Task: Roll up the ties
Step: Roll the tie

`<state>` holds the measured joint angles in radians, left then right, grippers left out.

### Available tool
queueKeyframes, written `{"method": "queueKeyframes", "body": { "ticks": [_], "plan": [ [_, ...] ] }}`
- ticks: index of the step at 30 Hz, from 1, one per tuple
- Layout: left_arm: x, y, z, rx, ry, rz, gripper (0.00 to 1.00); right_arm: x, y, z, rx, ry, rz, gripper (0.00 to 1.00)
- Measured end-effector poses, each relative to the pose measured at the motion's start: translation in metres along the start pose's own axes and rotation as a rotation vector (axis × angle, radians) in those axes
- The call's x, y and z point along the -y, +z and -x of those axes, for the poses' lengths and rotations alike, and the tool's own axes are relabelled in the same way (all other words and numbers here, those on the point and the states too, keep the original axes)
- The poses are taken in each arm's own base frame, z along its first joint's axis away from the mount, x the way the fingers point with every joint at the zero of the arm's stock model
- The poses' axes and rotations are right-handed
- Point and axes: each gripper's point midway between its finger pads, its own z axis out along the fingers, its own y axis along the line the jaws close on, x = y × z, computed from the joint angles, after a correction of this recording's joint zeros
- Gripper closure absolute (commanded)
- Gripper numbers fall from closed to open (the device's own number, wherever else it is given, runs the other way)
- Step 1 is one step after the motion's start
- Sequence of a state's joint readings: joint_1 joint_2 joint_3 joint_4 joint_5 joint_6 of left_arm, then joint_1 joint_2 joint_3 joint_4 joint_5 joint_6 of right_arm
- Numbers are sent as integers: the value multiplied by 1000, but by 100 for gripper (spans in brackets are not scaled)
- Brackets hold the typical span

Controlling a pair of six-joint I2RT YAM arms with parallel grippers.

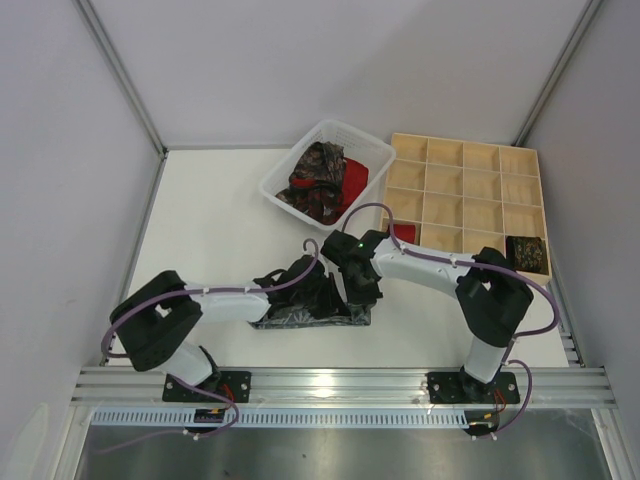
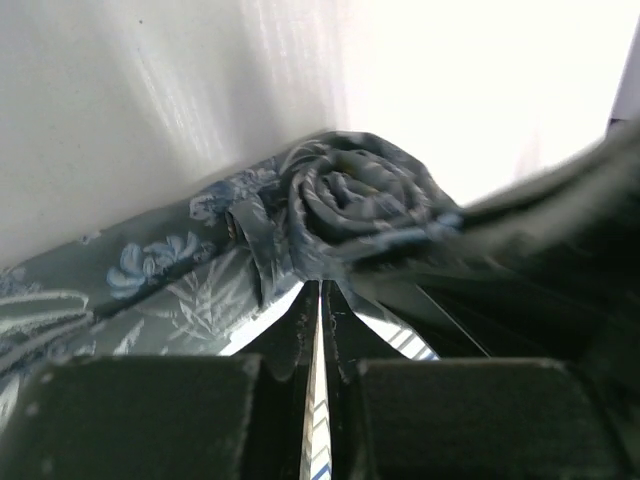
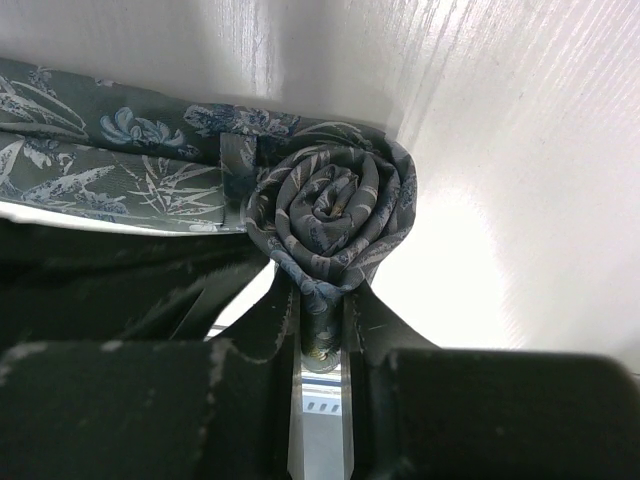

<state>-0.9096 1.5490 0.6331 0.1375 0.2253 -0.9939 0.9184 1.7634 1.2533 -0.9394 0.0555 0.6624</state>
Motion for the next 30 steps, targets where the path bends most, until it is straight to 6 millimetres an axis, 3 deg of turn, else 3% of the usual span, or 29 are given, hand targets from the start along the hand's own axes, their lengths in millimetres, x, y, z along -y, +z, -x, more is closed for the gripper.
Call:
{"method": "queueKeyframes", "body": {
  "ticks": [5,12,17,18,19,22,30],
  "plan": [
    [-3,-14,2,39,2,-12,94,-1,2,0,-5,-6,-14,100],
    [-44,-13,5,50,-54,85,100,-8,6,1,-26,-13,-37,96],
    [-44,-10,7,53,-57,76,100,-15,9,3,-43,-19,-50,82],
    [-45,-10,7,54,-57,75,99,-16,9,4,-45,-19,-52,77],
    [-45,-10,7,54,-57,74,99,-18,9,4,-46,-20,-50,66],
    [-44,-10,7,57,-56,71,100,-23,7,6,-46,-16,-33,54],
    [-46,-12,7,65,-55,73,99,-38,3,10,-39,-13,28,50]
  ]
}}
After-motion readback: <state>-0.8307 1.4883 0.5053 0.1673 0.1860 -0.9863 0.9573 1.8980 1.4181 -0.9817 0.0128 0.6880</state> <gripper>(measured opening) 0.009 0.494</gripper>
